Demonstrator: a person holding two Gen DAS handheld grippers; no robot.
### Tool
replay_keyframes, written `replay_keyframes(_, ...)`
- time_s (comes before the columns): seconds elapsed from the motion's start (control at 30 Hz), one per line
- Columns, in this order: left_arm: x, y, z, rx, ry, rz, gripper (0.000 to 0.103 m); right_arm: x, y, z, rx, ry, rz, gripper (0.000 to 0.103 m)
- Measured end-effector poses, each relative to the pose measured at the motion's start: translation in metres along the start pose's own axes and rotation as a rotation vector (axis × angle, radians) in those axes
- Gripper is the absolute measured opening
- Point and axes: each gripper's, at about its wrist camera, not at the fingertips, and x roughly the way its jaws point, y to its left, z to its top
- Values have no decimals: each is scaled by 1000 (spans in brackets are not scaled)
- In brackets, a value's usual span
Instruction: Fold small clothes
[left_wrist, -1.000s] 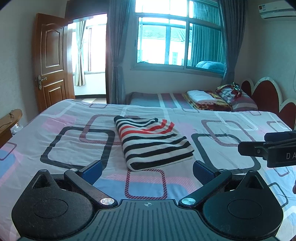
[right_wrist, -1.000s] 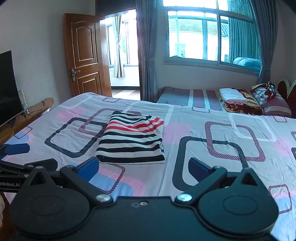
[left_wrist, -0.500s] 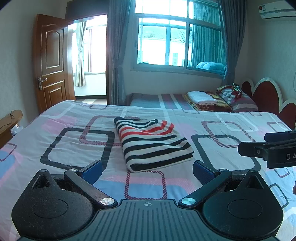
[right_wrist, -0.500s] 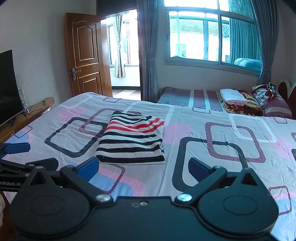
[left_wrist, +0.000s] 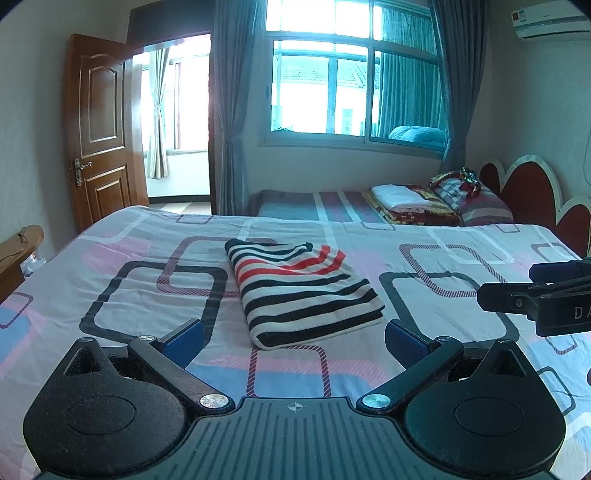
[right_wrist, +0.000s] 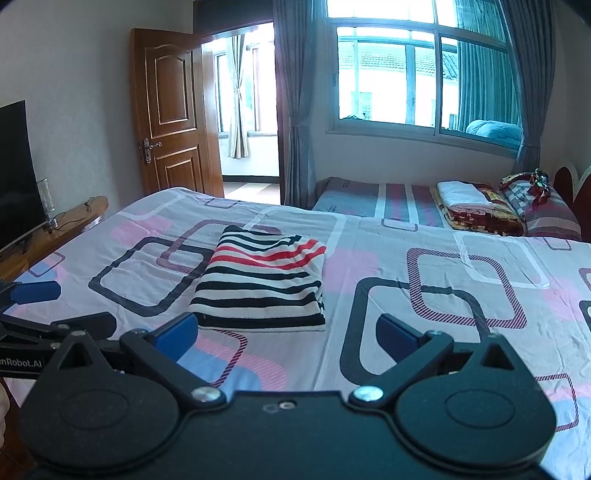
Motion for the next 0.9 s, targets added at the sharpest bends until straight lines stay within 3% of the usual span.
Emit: replay_keyframes(0.9,7,4,5,3,-23,8,103,1,-8,1,-19,-10,1,102)
